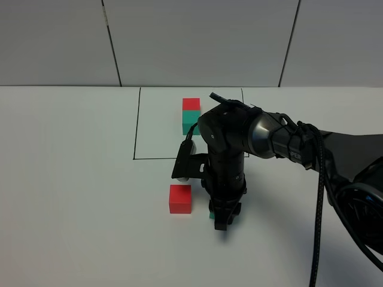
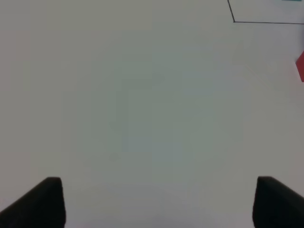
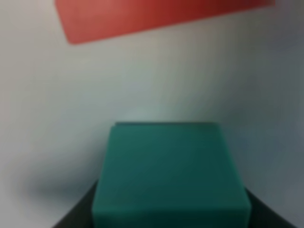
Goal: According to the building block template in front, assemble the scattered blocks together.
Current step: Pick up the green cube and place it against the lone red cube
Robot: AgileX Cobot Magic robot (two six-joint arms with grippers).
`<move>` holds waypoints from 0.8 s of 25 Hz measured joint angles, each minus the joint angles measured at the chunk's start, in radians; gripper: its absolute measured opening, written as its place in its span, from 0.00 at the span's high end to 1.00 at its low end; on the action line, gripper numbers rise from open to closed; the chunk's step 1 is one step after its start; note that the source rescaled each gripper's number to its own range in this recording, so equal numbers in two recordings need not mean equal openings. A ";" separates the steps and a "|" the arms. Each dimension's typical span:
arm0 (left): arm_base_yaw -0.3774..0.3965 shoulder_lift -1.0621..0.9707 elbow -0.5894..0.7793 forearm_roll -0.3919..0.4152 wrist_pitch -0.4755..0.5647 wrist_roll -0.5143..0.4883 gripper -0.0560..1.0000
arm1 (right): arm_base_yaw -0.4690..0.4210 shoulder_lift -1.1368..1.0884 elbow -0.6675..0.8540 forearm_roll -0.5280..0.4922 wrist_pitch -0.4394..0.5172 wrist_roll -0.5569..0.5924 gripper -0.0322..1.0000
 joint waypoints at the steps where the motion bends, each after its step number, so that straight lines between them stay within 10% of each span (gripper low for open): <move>1: 0.000 0.000 0.000 0.000 0.000 0.000 0.20 | 0.004 0.002 0.000 -0.001 0.000 0.000 0.97; 20: 0.000 0.000 0.000 0.000 0.000 0.000 0.20 | 0.015 0.006 -0.007 -0.065 -0.033 -0.037 0.97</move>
